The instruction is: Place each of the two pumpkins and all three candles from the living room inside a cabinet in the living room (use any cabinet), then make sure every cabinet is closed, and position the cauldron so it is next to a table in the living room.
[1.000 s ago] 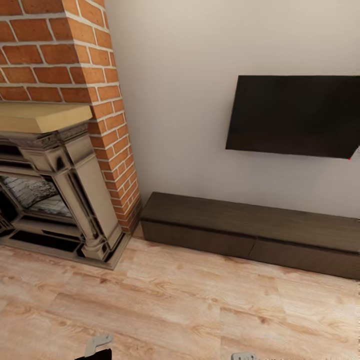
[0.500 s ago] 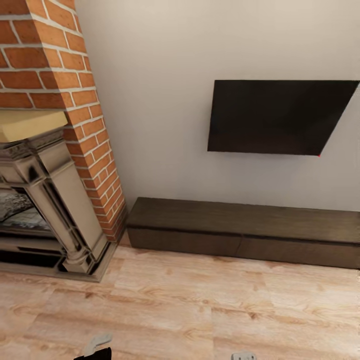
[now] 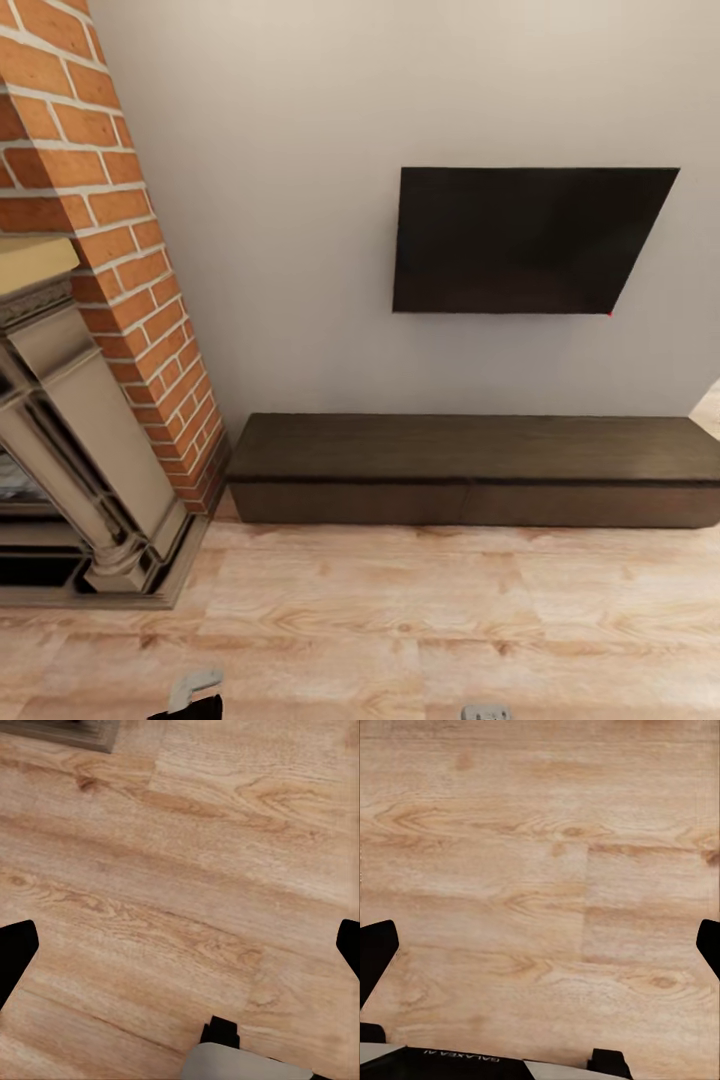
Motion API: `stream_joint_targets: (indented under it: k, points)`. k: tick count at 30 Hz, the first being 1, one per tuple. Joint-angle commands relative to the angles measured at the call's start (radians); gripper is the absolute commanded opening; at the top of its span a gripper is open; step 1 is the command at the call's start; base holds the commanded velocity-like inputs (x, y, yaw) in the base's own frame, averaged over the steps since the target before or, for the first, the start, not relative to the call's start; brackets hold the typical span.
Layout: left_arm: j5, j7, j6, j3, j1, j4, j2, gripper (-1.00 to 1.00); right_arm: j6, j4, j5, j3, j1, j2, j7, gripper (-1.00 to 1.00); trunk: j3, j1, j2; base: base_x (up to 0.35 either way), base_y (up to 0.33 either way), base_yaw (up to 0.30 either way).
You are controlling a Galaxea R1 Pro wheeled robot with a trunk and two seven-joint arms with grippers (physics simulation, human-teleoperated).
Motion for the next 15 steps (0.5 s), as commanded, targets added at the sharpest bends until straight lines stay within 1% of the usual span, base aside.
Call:
stream_joint_targets:
  k: [1,10,15]
  points:
    - [0.01,0.005,-0.003,-0.009,-0.001,-0.002,0.001,1.0,-0.004,-0.001,-0.008,0.009,-0.001,0.001,-0.003,1.0,-0.002,0.001,-0.002,0.265,0.147,-0.022]
    - [0.01,0.005,-0.003,-0.009,0.0,-0.002,0.0,1.0,-0.004,-0.007,-0.006,0.01,-0.001,-0.001,-0.012,1.0,-0.001,0.001,-0.002,0.276,0.127,-0.004]
    - [0.011,0.005,-0.003,-0.009,-0.001,-0.002,-0.001,1.0,0.006,-0.009,-0.006,0.01,-0.001,-0.004,-0.011,1.0,-0.001,0.001,-0.002,0.259,0.049,0.0]
